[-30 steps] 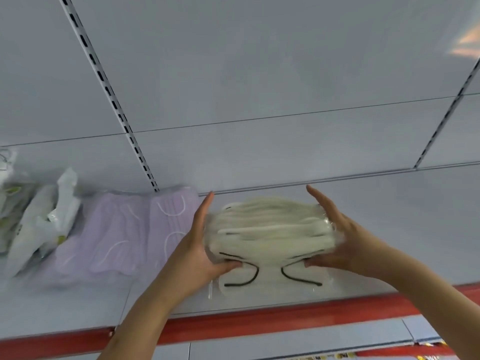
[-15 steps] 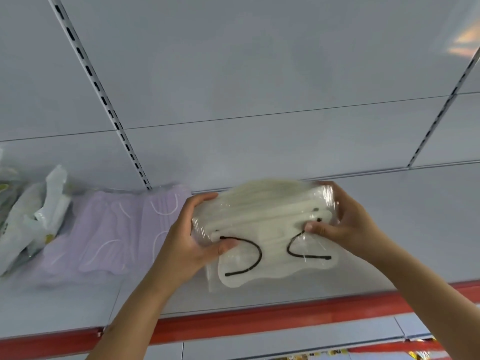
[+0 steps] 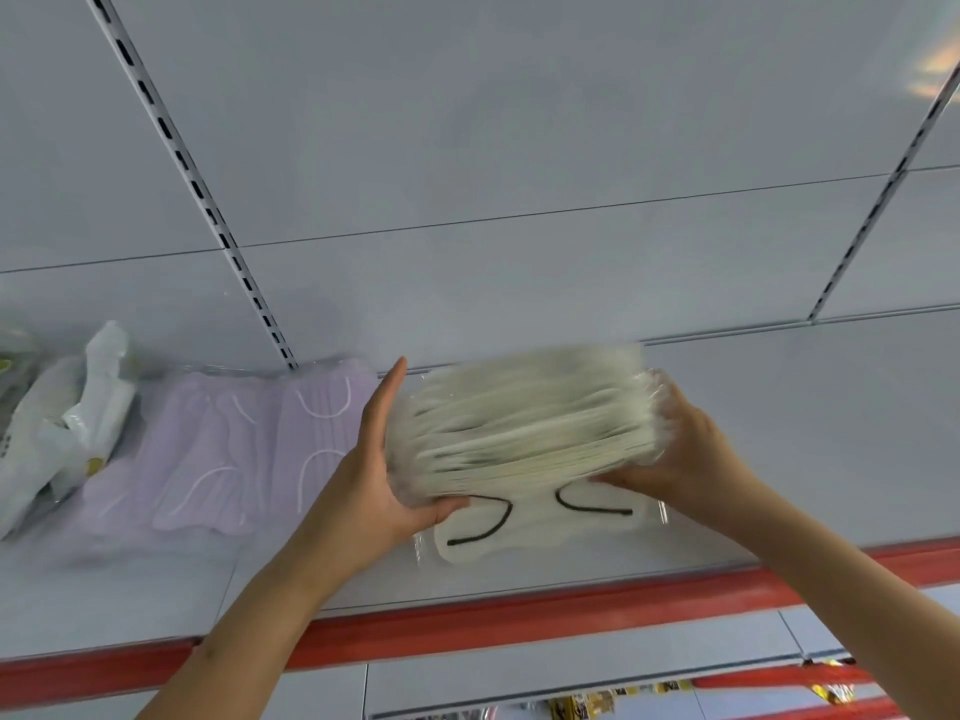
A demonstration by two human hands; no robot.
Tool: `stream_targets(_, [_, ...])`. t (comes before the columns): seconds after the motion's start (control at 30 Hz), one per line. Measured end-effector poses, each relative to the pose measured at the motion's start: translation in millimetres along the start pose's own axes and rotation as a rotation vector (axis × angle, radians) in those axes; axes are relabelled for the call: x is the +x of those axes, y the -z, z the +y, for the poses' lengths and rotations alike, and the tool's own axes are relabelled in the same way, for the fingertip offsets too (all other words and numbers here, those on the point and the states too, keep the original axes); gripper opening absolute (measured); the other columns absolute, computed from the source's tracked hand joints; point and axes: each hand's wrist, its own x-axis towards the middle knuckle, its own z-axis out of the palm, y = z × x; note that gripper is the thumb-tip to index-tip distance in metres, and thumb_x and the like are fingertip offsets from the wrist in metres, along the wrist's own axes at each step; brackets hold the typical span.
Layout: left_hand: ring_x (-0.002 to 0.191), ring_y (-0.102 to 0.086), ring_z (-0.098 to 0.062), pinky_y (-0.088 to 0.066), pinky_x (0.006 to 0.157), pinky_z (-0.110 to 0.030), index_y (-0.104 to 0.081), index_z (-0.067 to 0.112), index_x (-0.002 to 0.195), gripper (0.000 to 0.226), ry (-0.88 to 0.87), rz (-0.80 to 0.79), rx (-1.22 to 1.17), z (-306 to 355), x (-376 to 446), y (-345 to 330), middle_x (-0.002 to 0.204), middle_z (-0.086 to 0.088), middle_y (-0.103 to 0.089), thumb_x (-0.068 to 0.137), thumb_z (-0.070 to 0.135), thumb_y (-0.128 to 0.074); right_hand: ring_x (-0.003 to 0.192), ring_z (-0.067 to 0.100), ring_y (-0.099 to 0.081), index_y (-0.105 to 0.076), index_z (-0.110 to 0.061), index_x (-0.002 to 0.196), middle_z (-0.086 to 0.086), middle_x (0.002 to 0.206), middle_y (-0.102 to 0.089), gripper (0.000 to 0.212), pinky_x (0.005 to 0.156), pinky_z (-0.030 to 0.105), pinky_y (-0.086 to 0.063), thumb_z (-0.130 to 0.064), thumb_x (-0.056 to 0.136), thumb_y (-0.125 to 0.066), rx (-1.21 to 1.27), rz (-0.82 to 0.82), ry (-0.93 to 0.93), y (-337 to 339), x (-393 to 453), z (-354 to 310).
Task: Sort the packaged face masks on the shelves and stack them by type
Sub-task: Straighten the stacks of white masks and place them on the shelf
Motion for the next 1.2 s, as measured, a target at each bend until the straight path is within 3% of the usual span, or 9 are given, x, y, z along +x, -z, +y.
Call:
stream_targets(0.2, [0.125, -0.040, 0.027, -0.033, 0.099, 0.001, 0.012, 0.075, 0.140, 0.136, 0.039, -0.115, 0.022, 3, -11, -1, 0.138, 0.053, -0.034, 0.057, 0.049, -0.093, 0.110, -0.006, -0.059, -0.049, -0.030, 0.124, -0.024, 0.118, -0.059, 0.085, 0.094, 0.016, -0.047, -0.069, 0.056, -0.083, 0.000, -0.171, 0.049, 9, -16, 12])
stream_targets(0.3, [0.120, -0.034, 0.035, -0.028, 0.093, 0.007, 0.022, 0.081, 0.129, 0.133, 0.101, -0.185, 0.036, 3, -21, -3, 0.144, 0.048, -0.026, 0.061, 0.056, -0.090, 0.104, -0.018, -0.054, -0.054, -0.029, 0.107, -0.029, 0.108, -0.058, 0.051, 0.091, 0.012, -0.047, -0.051, 0.068, -0.078, -0.056, -0.287, 0.078, 10, -26, 8])
stream_targets(0.43, [0.108, -0.037, 0.040, -0.031, 0.087, 0.007, 0.025, 0.082, 0.126, 0.132, 0.127, -0.175, 0.022, 3, -27, -4, 0.128, 0.056, -0.032, 0.067, 0.049, -0.088, 0.112, -0.008, -0.058, -0.030, -0.051, 0.138, -0.030, 0.129, -0.051, 0.078, 0.094, 0.020, -0.049, -0.068, 0.073, -0.071, -0.007, -0.223, 0.175, 17, -30, 3])
stream_targets(0.5, [0.116, -0.046, 0.029, -0.036, 0.093, 0.001, 0.025, 0.077, 0.133, 0.140, 0.114, -0.153, -0.039, 0, -25, -4, 0.130, 0.053, -0.042, 0.059, 0.051, -0.091, 0.104, 0.001, -0.065, -0.030, -0.066, 0.128, -0.028, 0.124, -0.057, 0.085, 0.090, 0.030, -0.054, -0.074, 0.059, -0.078, 0.034, -0.200, 0.119, 19, -31, 6])
stream_targets(0.6, [0.125, -0.059, -0.001, -0.044, 0.102, -0.013, 0.020, 0.061, 0.148, 0.148, 0.086, -0.128, -0.123, -10, -24, -3, 0.135, 0.027, -0.056, 0.053, 0.059, -0.094, 0.106, -0.007, -0.061, -0.046, -0.068, 0.111, -0.031, 0.115, -0.062, 0.075, 0.090, 0.013, -0.047, -0.077, 0.046, -0.082, 0.135, -0.321, 0.031, 27, -35, 6])
stream_targets(0.8, [0.126, -0.042, 0.024, -0.032, 0.096, 0.004, -0.010, 0.048, 0.153, 0.131, 0.068, -0.213, -0.075, 0, -23, -8, 0.135, 0.052, -0.039, 0.055, 0.040, -0.097, 0.110, -0.006, -0.060, -0.050, -0.038, 0.127, -0.030, 0.120, -0.060, 0.092, 0.094, 0.020, -0.050, -0.076, 0.050, -0.081, 0.110, -0.330, -0.010, 15, -34, 5])
stream_targets(0.93, [0.112, -0.060, 0.014, -0.043, 0.089, -0.002, -0.054, 0.041, 0.129, 0.074, 0.112, -0.126, -0.091, 2, -9, -10, 0.117, 0.037, -0.065, 0.064, 0.039, -0.090, 0.104, -0.007, -0.064, -0.059, -0.033, 0.120, -0.030, 0.109, -0.068, 0.082, 0.089, 0.019, -0.050, -0.066, 0.049, -0.084, 0.218, -0.213, -0.052, 9, -22, 0])
stream_targets(1.1, [0.110, -0.062, 0.012, -0.046, 0.094, -0.007, -0.059, 0.043, 0.124, 0.068, 0.163, -0.189, -0.150, 6, -2, -13, 0.113, 0.034, -0.068, 0.064, 0.033, -0.089, 0.115, 0.005, -0.063, -0.050, -0.022, 0.131, -0.014, 0.119, -0.070, 0.088, 0.093, 0.018, -0.049, -0.045, 0.057, -0.092, 0.443, -0.305, -0.154, 6, -13, -2])
stream_targets(1.2, [0.110, -0.068, 0.001, -0.051, 0.090, -0.013, -0.063, 0.028, 0.124, 0.060, 0.192, -0.152, -0.315, 18, 14, -13, 0.114, 0.019, -0.074, 0.071, 0.021, -0.088, 0.101, 0.008, -0.070, -0.063, -0.019, 0.113, -0.008, 0.102, -0.076, 0.053, 0.084, 0.020, -0.052, -0.039, 0.069, -0.084, 0.474, -0.189, -0.183, 13, -7, -15])
